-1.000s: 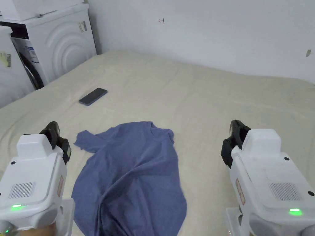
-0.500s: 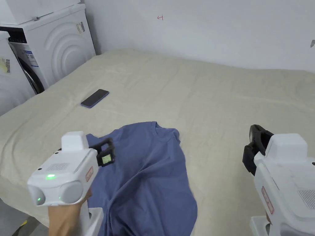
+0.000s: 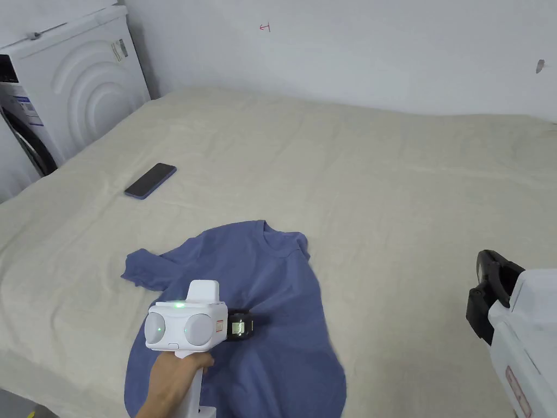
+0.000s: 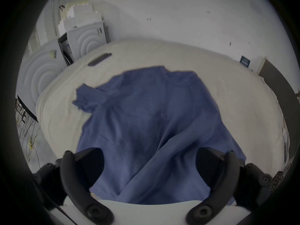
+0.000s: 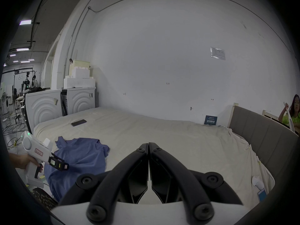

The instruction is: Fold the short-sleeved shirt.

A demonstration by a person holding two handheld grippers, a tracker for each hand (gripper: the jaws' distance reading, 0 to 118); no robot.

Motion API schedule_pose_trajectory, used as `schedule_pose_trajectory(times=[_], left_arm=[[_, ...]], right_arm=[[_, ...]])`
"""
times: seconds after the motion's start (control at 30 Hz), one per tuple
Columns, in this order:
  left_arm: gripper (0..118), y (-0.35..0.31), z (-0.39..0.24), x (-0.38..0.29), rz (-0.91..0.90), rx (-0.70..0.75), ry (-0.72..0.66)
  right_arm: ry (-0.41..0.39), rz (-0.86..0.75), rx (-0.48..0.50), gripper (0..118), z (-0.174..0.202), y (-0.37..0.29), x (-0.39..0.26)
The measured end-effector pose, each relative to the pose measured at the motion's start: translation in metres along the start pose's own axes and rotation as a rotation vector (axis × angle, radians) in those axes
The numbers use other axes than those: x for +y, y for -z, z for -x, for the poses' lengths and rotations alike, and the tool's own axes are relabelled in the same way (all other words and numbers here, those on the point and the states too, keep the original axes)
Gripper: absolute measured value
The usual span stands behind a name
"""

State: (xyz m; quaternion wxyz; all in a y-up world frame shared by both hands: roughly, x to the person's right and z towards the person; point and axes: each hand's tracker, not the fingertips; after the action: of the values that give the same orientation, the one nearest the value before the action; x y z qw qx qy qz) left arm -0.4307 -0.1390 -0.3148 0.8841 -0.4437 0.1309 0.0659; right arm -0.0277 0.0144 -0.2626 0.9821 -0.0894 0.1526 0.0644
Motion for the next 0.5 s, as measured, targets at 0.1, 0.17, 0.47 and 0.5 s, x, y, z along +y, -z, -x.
schedule_pose_trajectory(times=[0.1,0.17,0.47,0.5], left_arm=[[88,0.017,-0.006,0.000,0.035,0.002,0.005],[68,0.015,-0.014,-0.005,0.088,-0.018,0.001],[1,0.004,-0.023,-0.001,0.115,-0.084,-0.027],[1,-0.004,-0.019,0.001,0.089,-0.114,-0.073]], right_arm=[[0.001,0.020,-0.020,0,-0.009,0.000,-0.006],[0.006,0.034,-0.034,0,-0.015,-0.001,-0.010],[0.027,0.052,-0.078,0,-0.038,-0.008,-0.013],[0.029,0.047,-0.082,0,-0.040,-0.010,-0.012]])
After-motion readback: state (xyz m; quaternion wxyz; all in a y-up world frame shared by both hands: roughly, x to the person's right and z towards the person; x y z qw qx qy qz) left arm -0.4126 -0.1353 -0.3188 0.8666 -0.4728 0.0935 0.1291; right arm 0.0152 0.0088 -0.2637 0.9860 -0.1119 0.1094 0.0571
